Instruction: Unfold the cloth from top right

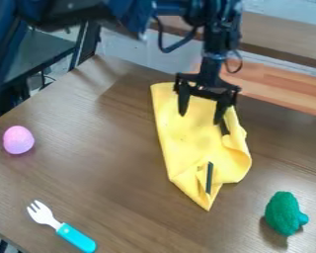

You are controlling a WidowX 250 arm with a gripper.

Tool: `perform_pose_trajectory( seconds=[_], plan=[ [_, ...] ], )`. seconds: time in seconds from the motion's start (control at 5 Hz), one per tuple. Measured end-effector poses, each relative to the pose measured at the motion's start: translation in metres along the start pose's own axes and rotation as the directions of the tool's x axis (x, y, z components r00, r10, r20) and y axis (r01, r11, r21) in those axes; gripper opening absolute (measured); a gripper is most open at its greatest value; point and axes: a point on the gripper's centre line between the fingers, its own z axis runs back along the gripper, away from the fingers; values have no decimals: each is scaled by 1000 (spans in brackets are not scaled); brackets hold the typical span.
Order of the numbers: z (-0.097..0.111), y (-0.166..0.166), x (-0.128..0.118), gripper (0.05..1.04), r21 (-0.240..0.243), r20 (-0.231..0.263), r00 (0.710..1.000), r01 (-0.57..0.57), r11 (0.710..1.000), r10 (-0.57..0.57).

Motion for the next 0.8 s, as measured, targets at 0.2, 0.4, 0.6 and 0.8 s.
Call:
perform_pose_trajectory(
  seconds=[0.2, 0.4, 0.6, 0.8],
  plan=[
    [10, -3, 2, 1001, -105, 159, 986, -36, 994, 52],
    [11, -1, 4, 1001, -111, 171, 983, -44, 993, 63],
    [14, 1, 4, 1001, -95, 165, 984, -45, 994, 60],
    [1, -3, 8, 1001, -52, 153, 987, -37, 998, 45]
  ],
)
